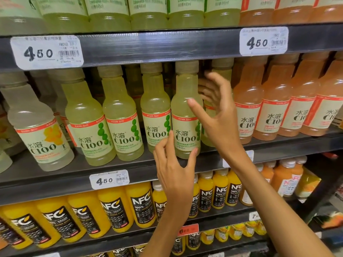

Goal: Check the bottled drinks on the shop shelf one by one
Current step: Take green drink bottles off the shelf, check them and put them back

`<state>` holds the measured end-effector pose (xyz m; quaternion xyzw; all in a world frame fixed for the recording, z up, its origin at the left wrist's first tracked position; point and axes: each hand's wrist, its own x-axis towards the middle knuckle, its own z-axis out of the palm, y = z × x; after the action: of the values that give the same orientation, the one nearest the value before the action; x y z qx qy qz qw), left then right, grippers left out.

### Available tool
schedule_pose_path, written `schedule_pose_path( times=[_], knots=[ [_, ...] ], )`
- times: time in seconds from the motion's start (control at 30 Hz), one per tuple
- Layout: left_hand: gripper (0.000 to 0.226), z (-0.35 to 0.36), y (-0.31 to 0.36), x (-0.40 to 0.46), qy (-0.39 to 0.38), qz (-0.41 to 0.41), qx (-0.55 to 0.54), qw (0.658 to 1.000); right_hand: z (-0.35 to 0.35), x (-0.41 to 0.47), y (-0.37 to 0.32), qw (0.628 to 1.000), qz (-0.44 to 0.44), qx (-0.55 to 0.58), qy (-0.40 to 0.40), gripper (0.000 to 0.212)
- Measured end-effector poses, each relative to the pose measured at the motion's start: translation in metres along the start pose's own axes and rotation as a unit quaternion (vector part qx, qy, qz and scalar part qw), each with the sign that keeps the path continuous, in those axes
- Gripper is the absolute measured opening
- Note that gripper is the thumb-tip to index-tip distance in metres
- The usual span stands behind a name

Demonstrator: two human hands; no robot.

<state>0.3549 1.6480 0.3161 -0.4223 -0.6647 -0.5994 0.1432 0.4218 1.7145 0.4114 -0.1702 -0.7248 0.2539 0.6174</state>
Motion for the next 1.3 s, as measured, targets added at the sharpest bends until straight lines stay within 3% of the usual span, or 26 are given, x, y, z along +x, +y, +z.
schedule_pose_path(
  times=[0.1, 0.43, 0.7, 0.8, 0.97, 1.2, 1.3],
  knots=[
    [0.067, 0.001, 0.004, 0.001, 0.0, -0.033, -0.033, 0.999, -0.009, -0.009, 0.008, 0.997, -0.032, -0.063, -0.019, 0.04],
    [0.054, 0.004, 0.005, -0.008, 0.02, 0.04, 0.014, 0.999, -0.006, -0.009, 0.007, 0.979, -0.07, -0.19, 0.013, 0.038],
    [0.047, 0.012, 0.012, -0.004, 0.01, 0.02, 0.042, 0.999, -0.005, -0.004, 0.009, 0.951, -0.095, -0.291, 0.04, 0.034],
    [0.044, 0.013, 0.017, -0.004, 0.028, -0.001, 0.023, 0.999, -0.014, -0.002, 0.011, 0.962, -0.105, -0.252, 0.03, 0.032],
    [0.039, 0.021, 0.036, -0.003, 0.058, 0.018, -0.001, 0.998, -0.045, 0.012, 0.016, 0.974, -0.077, -0.187, 0.102, 0.031],
    [0.042, 0.044, 0.06, -0.005, 0.019, -0.003, -0.008, 1.0, -0.046, 0.029, 0.013, 0.981, -0.014, -0.189, -0.052, 0.037],
    [0.047, 0.048, 0.062, -0.008, -0.005, -0.027, -0.025, 0.999, -0.045, 0.031, 0.013, 0.984, -0.005, -0.174, -0.027, 0.038]
  ],
)
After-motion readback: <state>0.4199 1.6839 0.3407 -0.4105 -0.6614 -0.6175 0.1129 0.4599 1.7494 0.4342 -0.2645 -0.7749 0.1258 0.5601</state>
